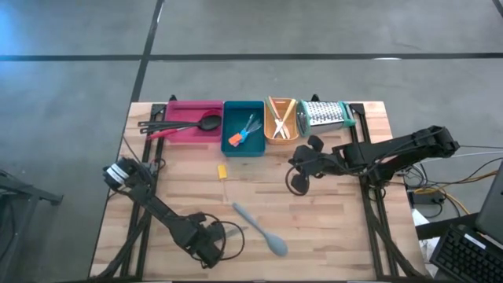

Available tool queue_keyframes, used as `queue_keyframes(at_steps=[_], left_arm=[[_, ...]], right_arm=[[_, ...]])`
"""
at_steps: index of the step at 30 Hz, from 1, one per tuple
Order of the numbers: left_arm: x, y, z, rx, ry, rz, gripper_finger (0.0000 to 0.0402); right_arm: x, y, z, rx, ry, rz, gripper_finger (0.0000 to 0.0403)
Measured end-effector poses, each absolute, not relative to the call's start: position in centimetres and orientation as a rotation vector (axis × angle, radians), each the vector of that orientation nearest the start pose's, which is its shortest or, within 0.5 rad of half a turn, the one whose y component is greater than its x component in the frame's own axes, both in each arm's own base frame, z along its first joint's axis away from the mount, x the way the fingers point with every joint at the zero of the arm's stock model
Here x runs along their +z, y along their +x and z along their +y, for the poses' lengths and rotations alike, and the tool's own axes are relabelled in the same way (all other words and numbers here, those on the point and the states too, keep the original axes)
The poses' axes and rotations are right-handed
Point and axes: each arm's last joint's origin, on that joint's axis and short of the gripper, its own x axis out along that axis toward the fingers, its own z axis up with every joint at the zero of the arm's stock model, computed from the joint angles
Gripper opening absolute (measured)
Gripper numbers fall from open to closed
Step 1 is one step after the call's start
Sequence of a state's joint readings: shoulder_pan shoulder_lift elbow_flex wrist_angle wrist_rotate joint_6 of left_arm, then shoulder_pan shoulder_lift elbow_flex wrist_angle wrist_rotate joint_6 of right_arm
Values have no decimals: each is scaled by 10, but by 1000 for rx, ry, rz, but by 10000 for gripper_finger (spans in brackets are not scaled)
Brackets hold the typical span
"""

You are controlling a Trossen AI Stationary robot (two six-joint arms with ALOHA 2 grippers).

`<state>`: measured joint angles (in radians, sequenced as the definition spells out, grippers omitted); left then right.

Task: Pick & Place Kitchen Items
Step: Put the blue knife into the yellow bin

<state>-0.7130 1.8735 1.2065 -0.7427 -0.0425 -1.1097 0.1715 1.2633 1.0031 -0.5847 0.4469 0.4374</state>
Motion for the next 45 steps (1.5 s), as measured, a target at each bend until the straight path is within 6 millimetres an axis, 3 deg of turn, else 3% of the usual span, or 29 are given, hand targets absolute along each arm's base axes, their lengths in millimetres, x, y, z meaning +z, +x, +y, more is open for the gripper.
queue_keyframes(at_steps=[5,12,20,26,34,41,45], left_arm=[[166,255,-214,311,-329,1372,28],[195,239,-209,331,-326,1319,28],[228,231,-194,427,-249,982,28],[234,226,-170,596,-178,713,28],[245,252,-125,771,-77,529,28],[257,286,-90,768,35,504,28],[267,297,-70,753,48,489,28]], right_arm=[[280,253,31,-428,152,731,9],[276,252,31,-430,149,739,8],[269,257,33,-412,132,672,8],[259,257,44,-448,89,563,8],[245,262,51,-415,152,253,8],[230,254,49,-394,213,107,10],[231,252,48,-387,250,40,32]])
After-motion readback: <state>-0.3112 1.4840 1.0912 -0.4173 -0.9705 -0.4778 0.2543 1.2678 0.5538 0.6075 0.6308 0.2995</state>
